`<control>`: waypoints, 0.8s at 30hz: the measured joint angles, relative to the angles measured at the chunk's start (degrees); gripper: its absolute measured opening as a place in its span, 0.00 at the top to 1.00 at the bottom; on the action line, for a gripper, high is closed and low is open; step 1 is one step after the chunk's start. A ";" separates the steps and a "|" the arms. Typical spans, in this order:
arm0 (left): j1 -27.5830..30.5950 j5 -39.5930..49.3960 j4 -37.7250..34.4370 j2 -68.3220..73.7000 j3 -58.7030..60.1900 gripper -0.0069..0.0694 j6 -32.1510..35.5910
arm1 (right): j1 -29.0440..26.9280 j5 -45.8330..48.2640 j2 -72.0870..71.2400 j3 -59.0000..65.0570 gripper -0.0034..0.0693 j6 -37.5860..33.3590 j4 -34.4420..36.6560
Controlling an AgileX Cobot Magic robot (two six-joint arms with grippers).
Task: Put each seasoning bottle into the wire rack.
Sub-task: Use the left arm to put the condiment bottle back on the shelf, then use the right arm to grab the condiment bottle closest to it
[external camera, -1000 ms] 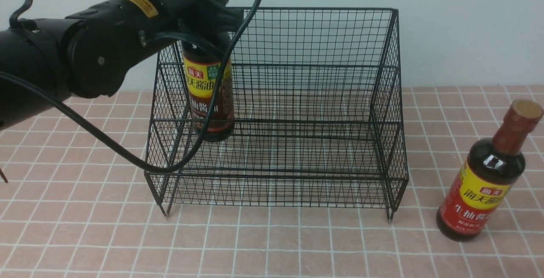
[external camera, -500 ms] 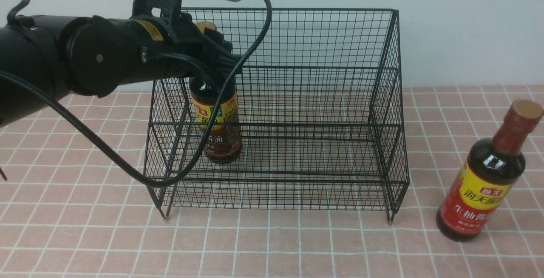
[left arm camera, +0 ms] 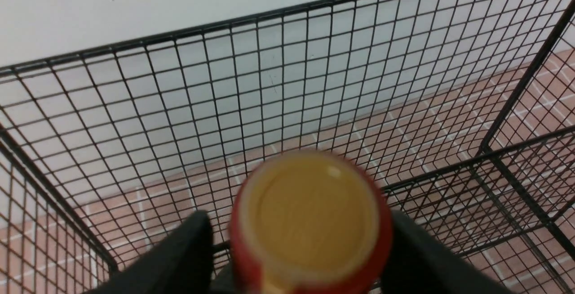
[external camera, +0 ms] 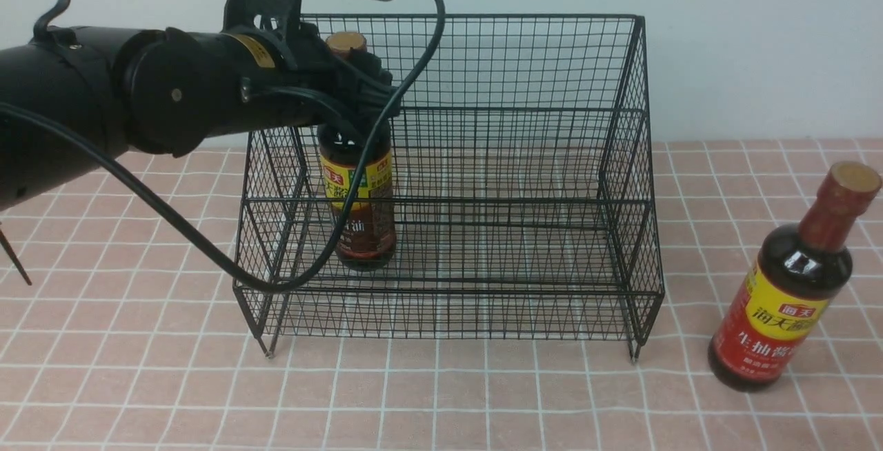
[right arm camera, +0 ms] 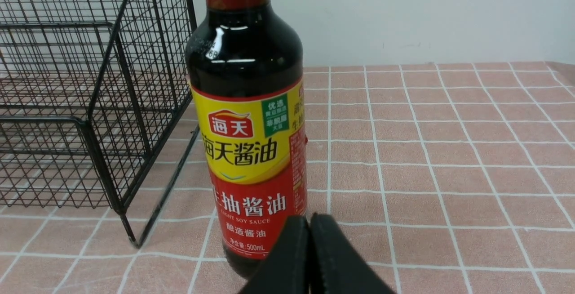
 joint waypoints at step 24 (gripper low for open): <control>6.19 23.56 0.36 -38.73 2.69 0.90 0.92 | 0.00 0.00 0.00 0.00 0.97 0.00 0.00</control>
